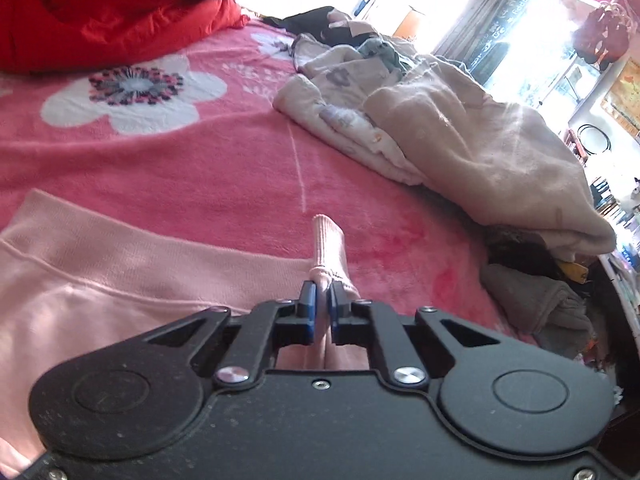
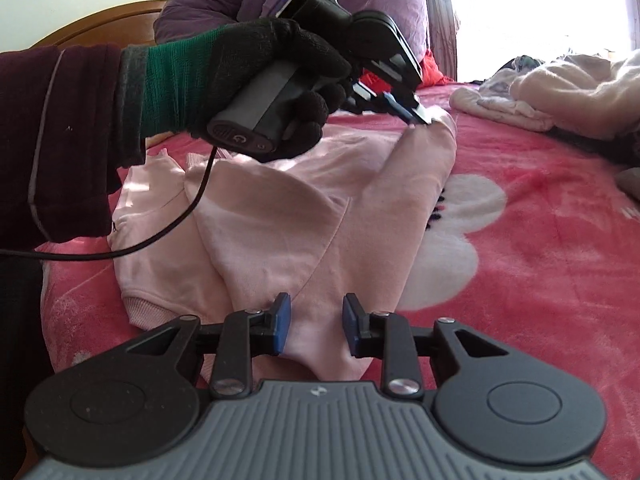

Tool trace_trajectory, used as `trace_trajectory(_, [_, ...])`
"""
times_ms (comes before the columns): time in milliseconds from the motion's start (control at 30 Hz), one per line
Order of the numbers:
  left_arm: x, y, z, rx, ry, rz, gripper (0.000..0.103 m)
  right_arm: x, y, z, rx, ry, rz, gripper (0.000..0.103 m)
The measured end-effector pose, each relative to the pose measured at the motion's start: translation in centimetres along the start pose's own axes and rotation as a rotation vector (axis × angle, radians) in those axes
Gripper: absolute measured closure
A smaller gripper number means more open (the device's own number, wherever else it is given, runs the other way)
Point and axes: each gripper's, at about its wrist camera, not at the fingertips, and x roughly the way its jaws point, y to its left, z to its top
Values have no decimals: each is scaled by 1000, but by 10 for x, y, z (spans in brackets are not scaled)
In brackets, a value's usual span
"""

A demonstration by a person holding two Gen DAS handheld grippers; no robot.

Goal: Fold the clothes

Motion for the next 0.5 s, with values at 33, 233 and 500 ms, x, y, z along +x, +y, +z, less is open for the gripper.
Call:
trace_trajectory(33, [2,1,-1,15,-2,23,98,1,0,-1,0,6,2,73])
trace_trajectory(233, [18,12,-12,44,9,110,98,1,-3,-1,15,16,28,73])
trace_trajectory(500, [18,-3,-13,152,18,190,94,-2,0,1,2,-8,31,73])
